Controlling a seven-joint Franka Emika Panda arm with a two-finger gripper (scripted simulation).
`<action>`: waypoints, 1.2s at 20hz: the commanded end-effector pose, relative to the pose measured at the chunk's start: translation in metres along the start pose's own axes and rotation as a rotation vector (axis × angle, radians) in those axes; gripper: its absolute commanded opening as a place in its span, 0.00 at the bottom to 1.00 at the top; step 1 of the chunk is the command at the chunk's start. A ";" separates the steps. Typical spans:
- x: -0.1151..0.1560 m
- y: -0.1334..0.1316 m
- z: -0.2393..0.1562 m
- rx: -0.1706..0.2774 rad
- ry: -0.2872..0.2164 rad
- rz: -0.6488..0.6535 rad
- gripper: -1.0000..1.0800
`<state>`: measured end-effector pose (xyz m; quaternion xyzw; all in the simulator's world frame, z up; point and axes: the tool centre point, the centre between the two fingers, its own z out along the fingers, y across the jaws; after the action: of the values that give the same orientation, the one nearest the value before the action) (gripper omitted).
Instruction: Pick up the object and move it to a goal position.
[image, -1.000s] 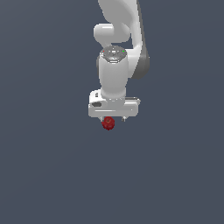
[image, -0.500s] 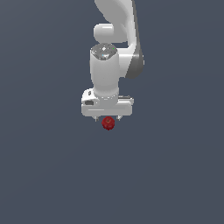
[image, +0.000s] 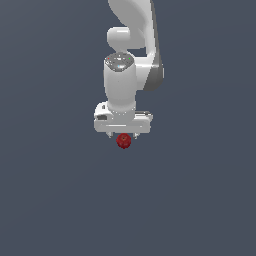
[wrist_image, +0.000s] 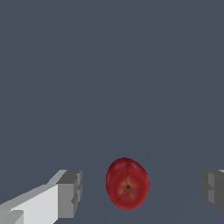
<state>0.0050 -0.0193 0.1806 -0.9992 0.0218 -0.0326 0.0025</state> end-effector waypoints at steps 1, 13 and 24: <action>-0.004 0.000 0.005 0.000 -0.004 0.032 0.96; -0.041 0.002 0.048 -0.007 -0.038 0.311 0.96; -0.069 0.005 0.075 -0.021 -0.058 0.508 0.96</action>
<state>-0.0568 -0.0206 0.1036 -0.9649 0.2624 -0.0026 0.0014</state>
